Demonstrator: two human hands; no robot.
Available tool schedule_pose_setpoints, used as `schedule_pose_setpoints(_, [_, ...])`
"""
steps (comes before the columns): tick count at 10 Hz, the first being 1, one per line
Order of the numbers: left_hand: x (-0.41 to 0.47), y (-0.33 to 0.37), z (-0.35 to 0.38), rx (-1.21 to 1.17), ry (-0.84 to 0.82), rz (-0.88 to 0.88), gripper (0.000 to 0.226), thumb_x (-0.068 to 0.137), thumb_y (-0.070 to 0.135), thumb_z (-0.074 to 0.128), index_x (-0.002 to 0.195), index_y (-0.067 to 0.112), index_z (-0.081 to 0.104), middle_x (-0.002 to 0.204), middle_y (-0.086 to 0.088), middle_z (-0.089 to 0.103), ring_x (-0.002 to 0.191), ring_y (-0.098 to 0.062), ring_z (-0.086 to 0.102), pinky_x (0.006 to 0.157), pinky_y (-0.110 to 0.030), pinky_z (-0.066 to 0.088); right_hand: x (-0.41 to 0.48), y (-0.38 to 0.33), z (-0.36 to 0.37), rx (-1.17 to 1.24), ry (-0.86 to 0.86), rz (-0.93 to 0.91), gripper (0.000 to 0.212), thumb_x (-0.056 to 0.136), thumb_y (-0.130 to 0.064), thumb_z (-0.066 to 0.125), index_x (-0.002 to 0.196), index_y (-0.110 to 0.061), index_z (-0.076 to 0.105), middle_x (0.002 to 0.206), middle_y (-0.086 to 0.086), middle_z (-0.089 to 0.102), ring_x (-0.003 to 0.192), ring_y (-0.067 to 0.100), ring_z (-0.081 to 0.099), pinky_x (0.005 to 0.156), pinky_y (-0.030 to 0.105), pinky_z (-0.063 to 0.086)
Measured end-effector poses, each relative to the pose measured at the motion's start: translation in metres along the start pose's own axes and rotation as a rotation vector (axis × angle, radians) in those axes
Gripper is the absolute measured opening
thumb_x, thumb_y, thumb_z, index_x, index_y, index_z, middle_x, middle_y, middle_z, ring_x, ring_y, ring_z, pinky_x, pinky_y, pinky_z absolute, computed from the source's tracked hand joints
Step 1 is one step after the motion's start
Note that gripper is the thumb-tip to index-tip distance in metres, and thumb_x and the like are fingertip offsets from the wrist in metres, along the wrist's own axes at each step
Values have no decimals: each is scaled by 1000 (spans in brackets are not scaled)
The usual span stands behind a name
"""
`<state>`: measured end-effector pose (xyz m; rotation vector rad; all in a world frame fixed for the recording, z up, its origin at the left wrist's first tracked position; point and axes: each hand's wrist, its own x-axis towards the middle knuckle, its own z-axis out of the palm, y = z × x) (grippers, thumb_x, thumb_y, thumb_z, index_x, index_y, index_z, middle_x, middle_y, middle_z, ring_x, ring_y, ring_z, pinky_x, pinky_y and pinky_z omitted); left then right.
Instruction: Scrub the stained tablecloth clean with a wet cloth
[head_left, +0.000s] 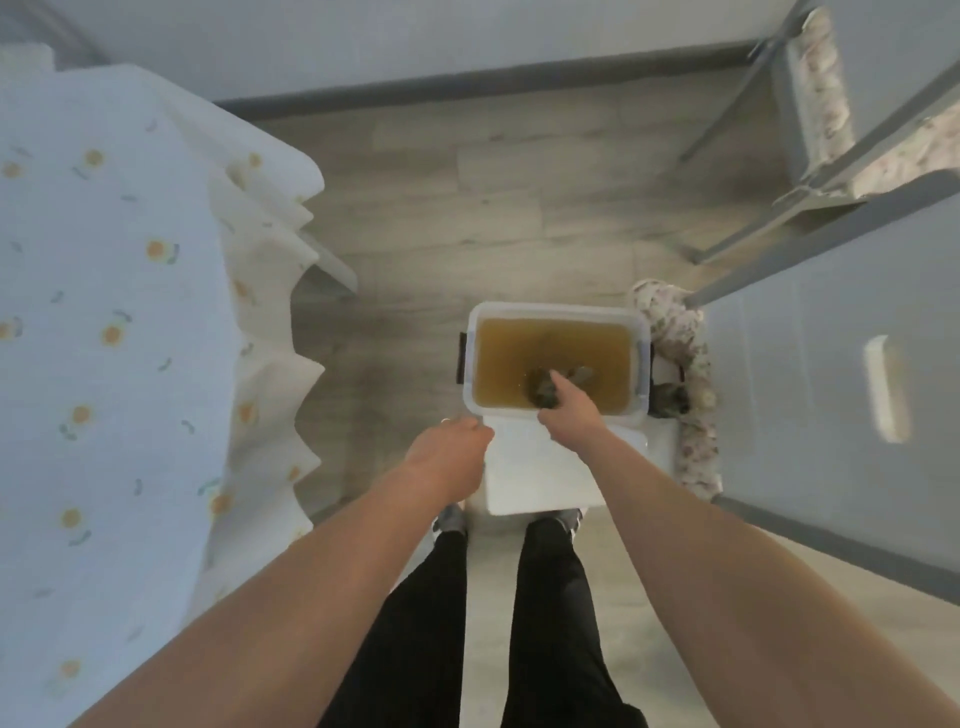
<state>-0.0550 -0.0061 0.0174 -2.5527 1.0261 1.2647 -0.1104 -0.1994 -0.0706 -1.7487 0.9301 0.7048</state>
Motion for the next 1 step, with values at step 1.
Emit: schedule_pose_setpoints(1, [22,1,-9,96,54,16,43,95,7,52,136,17,54,140,-7,50,122,-30,54,92,-45,53,15,6,-20,-81,-54,-13,72,92,-13,56,157,-27,29,153,5,42,107,24,57,94,41,55])
